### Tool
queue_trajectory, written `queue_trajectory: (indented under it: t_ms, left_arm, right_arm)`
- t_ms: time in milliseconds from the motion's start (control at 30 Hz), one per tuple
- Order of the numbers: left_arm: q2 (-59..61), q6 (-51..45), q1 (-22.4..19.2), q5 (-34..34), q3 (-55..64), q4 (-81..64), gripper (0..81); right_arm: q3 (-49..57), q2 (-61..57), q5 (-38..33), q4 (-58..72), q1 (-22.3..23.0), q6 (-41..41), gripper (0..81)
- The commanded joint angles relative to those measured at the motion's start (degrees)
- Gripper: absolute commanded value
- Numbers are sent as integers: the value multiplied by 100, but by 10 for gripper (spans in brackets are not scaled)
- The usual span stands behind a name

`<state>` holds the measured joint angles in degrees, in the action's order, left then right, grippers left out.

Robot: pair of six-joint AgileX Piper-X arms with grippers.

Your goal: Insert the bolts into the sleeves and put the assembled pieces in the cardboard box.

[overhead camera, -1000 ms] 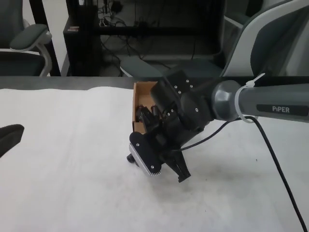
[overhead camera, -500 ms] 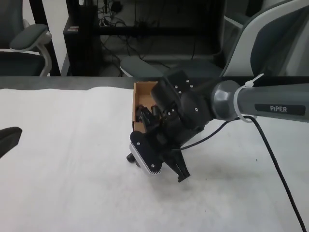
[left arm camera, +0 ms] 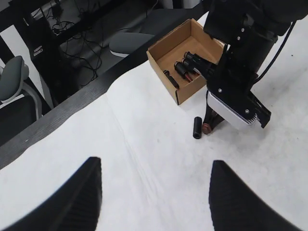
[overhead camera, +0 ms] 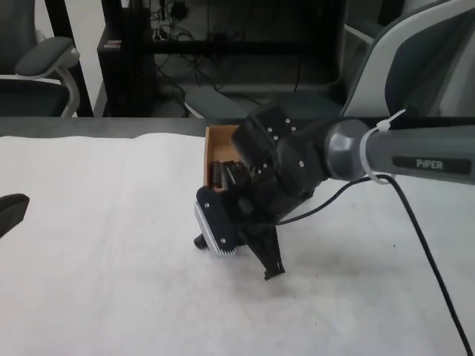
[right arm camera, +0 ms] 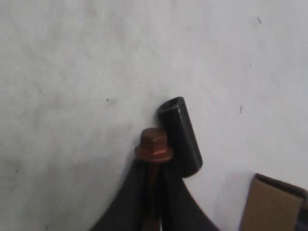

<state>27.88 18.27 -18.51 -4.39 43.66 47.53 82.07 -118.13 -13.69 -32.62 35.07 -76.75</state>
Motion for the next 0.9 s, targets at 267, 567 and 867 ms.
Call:
queue_trajectory:
  t_ms: [267,567,867]
  left_arm:
    - [-156,-315,1,-467,92,-20,640]
    - [-178,-515,1,-641,92,-20,640]
    - [-178,-546,1,-641,92,-20,640]
  right_arm:
    - [11,1153,-210,-1264,-8,1842,6]
    - [0,1695,-190,-1781,102,3119,6]
    - [-1378,2944,-16,-966,371,4245,6]
